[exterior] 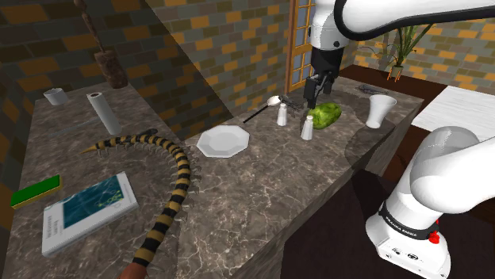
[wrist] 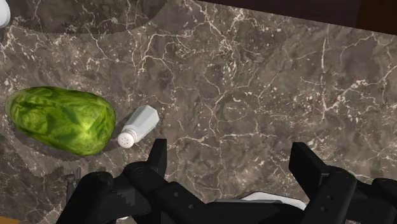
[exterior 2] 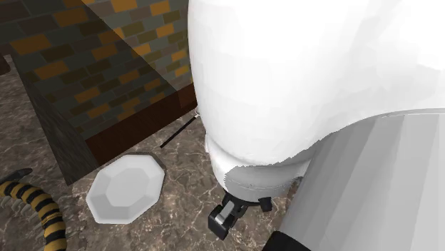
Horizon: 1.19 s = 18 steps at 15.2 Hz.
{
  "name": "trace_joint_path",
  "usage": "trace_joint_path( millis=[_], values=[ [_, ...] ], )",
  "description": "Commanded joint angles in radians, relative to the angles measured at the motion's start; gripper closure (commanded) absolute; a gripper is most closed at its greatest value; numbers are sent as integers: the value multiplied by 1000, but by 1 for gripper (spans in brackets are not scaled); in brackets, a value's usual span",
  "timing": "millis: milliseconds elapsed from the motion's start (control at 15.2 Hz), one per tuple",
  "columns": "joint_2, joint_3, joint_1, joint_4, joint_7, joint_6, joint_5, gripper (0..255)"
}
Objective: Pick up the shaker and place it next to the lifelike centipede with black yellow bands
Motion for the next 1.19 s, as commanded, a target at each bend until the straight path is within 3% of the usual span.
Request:
trace_joint_path(
  millis=[0, 594, 1122],
  values=[
    [0, 0, 0, 0, 0, 0, 0, 0],
    [288, -163, -32, 85, -172, 220, -4, 0],
    [593, -284, -37, 258, -356, 344, 92, 0]
  ],
)
